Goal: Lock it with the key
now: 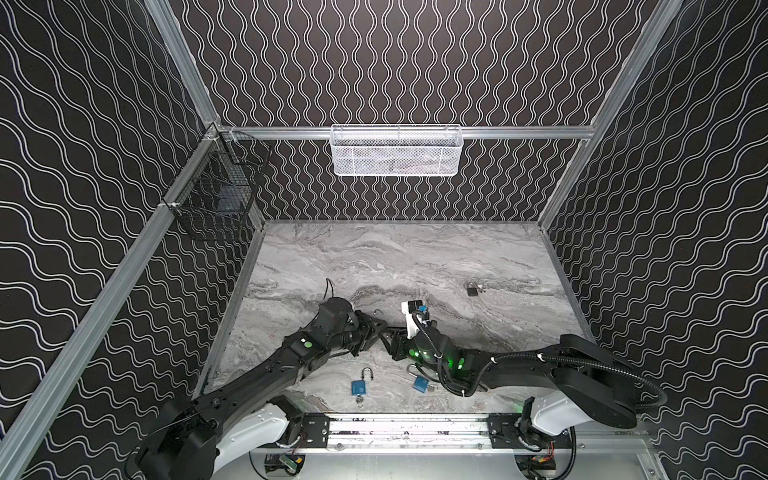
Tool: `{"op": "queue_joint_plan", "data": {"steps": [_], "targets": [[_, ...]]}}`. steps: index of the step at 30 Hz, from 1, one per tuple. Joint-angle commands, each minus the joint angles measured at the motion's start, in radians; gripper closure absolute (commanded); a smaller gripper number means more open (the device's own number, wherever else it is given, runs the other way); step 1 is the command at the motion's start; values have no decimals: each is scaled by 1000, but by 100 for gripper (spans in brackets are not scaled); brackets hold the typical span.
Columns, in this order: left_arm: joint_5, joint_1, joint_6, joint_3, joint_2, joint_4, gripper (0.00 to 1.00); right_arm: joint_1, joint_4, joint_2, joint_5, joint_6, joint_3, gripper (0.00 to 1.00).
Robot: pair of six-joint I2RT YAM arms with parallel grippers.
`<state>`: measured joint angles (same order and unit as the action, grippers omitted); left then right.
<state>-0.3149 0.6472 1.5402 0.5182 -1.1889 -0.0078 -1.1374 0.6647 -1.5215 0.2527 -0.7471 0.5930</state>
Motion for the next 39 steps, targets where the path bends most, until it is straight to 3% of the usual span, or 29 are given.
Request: {"op": "queue_joint_plan", "data": {"steps": [1,13,20,23,27,34,37,39], "targets": [[-40,-1,7,-10,-7,1,81,2,121,0,32,9,5,62],[-47,0,21,-7,-19,16,82,1,108,1,41,18,15,63],[-49,1,31,-26,-10,28,82,6,125,3,42,21,2,78],[-50,0,37,-33,-4,38,81,9,120,3,42,18,1,80],[-49,-1,28,-34,2,39,74,13,133,7,36,19,-11,84],[-61,0,14,-25,-9,43,71,17,148,14,27,23,-24,91],[-59,-1,7,-24,-5,48,62,21,150,13,21,21,-24,93],[-57,-1,-4,-14,-3,34,51,21,146,11,18,20,-21,94]]}}
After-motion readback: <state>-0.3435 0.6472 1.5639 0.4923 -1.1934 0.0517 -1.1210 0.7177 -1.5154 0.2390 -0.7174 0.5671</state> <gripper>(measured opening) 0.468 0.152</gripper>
